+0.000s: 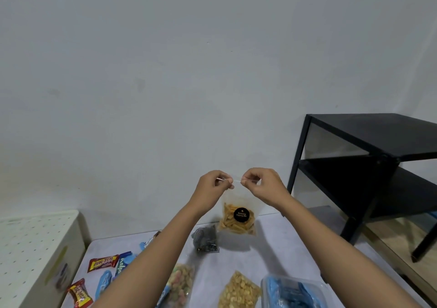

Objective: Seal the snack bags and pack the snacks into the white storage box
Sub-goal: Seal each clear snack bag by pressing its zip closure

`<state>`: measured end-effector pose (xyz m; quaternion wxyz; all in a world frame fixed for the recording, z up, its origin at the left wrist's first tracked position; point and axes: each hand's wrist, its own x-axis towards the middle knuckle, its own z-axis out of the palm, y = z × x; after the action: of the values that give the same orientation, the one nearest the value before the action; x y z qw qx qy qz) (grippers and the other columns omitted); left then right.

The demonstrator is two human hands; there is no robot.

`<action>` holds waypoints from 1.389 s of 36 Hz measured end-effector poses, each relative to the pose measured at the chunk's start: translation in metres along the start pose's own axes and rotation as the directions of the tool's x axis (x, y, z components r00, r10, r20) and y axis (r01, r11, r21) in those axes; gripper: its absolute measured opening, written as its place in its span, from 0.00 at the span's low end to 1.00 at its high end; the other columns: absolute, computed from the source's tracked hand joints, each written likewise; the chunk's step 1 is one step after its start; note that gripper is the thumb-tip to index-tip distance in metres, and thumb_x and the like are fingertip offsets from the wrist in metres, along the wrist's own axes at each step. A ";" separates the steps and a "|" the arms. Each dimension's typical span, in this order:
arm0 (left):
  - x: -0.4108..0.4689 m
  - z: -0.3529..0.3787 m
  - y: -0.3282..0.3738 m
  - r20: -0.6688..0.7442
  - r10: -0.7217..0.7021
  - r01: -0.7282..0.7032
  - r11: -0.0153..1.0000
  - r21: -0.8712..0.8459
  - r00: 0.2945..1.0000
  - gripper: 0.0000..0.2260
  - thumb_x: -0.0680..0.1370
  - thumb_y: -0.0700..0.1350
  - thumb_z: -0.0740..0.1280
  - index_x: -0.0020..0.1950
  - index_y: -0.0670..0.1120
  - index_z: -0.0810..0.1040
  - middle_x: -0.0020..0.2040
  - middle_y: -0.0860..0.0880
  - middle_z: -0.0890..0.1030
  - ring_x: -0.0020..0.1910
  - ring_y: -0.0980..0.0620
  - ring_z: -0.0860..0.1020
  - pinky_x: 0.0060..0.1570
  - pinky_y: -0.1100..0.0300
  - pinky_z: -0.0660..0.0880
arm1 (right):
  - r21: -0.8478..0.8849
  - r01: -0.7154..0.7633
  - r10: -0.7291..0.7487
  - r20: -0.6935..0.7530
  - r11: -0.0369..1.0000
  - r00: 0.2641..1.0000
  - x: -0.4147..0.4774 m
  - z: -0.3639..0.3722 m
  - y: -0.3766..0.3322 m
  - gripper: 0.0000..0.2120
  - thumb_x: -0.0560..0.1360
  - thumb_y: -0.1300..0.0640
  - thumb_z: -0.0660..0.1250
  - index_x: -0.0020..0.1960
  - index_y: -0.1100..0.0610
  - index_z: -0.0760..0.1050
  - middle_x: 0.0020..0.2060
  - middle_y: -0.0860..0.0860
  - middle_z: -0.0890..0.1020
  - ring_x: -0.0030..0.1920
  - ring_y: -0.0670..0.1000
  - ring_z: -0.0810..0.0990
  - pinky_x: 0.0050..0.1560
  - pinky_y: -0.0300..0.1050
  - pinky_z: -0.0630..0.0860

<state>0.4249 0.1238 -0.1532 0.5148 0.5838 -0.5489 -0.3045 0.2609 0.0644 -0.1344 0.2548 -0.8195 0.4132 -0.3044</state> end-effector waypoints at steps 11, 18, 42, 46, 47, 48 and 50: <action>0.004 0.003 0.007 0.030 0.043 -0.043 0.999 0.012 0.999 0.05 0.76 0.41 0.66 0.40 0.48 0.77 0.36 0.50 0.80 0.44 0.46 0.81 0.50 0.52 0.75 | 0.332 -0.076 0.040 0.115 0.940 0.993 -0.002 -0.012 0.004 0.04 0.71 0.57 0.72 0.42 0.58 0.81 0.35 0.48 0.82 0.36 0.43 0.77 0.39 0.30 0.74; 0.002 0.010 0.011 0.040 0.057 -0.059 0.996 0.072 0.998 0.07 0.76 0.41 0.65 0.39 0.50 0.76 0.35 0.51 0.80 0.46 0.40 0.80 0.50 0.47 0.75 | 0.240 -0.071 0.041 0.126 0.968 0.991 0.000 -0.011 0.006 0.04 0.74 0.59 0.68 0.41 0.56 0.79 0.32 0.46 0.79 0.35 0.42 0.76 0.37 0.23 0.70; 0.022 0.021 -0.017 0.155 -0.056 0.048 0.997 0.053 0.986 0.07 0.78 0.40 0.63 0.41 0.48 0.77 0.39 0.47 0.80 0.42 0.51 0.78 0.52 0.56 0.74 | 0.278 -0.117 0.069 0.177 0.953 0.982 0.009 0.000 0.036 0.05 0.70 0.55 0.73 0.41 0.57 0.82 0.34 0.46 0.81 0.35 0.39 0.75 0.39 0.29 0.71; 0.023 0.029 -0.035 0.097 -0.089 0.086 0.996 0.034 0.991 0.07 0.77 0.40 0.64 0.40 0.47 0.77 0.39 0.49 0.80 0.40 0.54 0.78 0.48 0.60 0.74 | 0.257 -0.186 0.099 0.317 0.948 0.943 0.009 -0.009 0.063 0.03 0.71 0.59 0.71 0.44 0.54 0.82 0.39 0.47 0.83 0.40 0.41 0.77 0.40 0.25 0.71; 0.023 0.030 -0.041 0.082 -0.108 0.106 0.994 0.026 0.991 0.07 0.77 0.40 0.64 0.40 0.47 0.78 0.38 0.50 0.80 0.40 0.54 0.78 0.48 0.61 0.74 | 0.236 -0.200 0.114 0.335 0.951 0.935 0.009 -0.009 0.071 0.04 0.72 0.60 0.71 0.43 0.53 0.82 0.40 0.48 0.83 0.40 0.42 0.77 0.40 0.26 0.72; 0.023 0.033 -0.049 0.076 -0.127 0.126 0.992 0.021 0.989 0.07 0.77 0.40 0.65 0.40 0.47 0.78 0.38 0.50 0.80 0.40 0.54 0.77 0.48 0.60 0.74 | 0.212 -0.214 0.132 0.345 0.954 0.929 0.009 -0.008 0.080 0.04 0.72 0.61 0.71 0.42 0.52 0.82 0.40 0.49 0.83 0.40 0.44 0.77 0.40 0.27 0.72; 0.023 0.040 -0.064 0.082 -0.163 0.161 0.986 0.036 0.983 0.05 0.77 0.41 0.65 0.41 0.45 0.78 0.38 0.50 0.80 0.41 0.53 0.77 0.51 0.56 0.74 | 0.146 -0.229 0.164 0.361 0.962 0.918 0.011 -0.002 0.096 0.06 0.72 0.61 0.70 0.40 0.51 0.81 0.38 0.51 0.81 0.39 0.46 0.75 0.40 0.31 0.72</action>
<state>0.4143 0.0832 -0.2197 0.4561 0.6206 -0.5253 -0.3620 0.2146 0.0046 -0.1943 0.4278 -0.7871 0.4122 -0.1656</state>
